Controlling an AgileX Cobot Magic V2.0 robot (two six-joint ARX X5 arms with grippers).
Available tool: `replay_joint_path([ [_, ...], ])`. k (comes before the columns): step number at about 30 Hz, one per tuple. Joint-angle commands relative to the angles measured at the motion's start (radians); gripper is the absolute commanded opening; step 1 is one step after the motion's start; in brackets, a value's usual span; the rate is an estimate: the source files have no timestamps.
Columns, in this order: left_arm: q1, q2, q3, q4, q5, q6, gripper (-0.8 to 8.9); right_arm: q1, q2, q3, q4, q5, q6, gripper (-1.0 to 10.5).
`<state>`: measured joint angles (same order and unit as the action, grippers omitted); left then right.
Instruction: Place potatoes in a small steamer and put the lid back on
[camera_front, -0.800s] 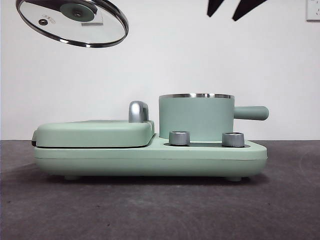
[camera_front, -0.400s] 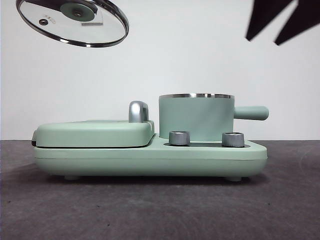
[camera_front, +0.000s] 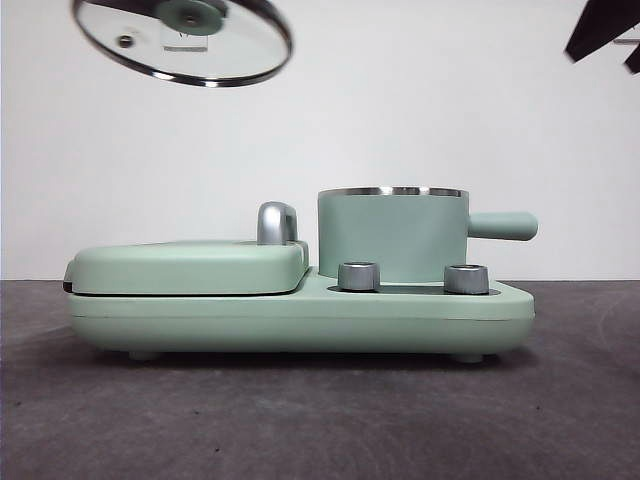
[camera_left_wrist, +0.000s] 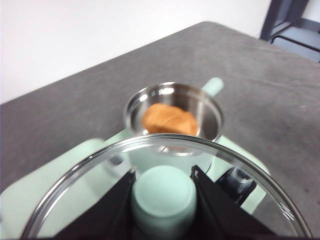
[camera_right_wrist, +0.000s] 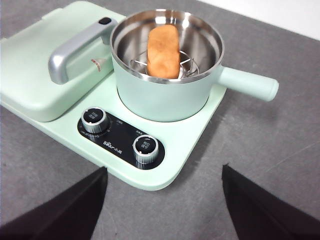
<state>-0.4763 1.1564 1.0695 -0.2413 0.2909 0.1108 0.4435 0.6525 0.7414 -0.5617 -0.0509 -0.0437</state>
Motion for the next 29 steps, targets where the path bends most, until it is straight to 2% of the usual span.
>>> replay_joint_path([
  [1,-0.035,0.045,0.019,0.116,0.008,-0.004,0.15,0.006,-0.025,0.005,0.008,0.002,0.018,3.5],
  [7,-0.071,0.18,0.023,0.336,0.006,-0.023,0.15,0.006,-0.067,0.005,0.007,0.002,0.018,3.5],
  [12,-0.083,0.314,0.065,0.438,0.005,-0.024,0.15,0.006,-0.068,0.005,0.007,0.0,0.018,3.5],
  [23,-0.106,0.635,0.33,0.452,-0.007,-0.002,0.15,0.006,-0.066,0.005,0.008,0.0,0.007,3.5],
  [29,-0.116,0.754,0.422,0.479,-0.007,0.01,0.15,0.006,-0.067,0.005,0.007,0.0,0.006,3.5],
])
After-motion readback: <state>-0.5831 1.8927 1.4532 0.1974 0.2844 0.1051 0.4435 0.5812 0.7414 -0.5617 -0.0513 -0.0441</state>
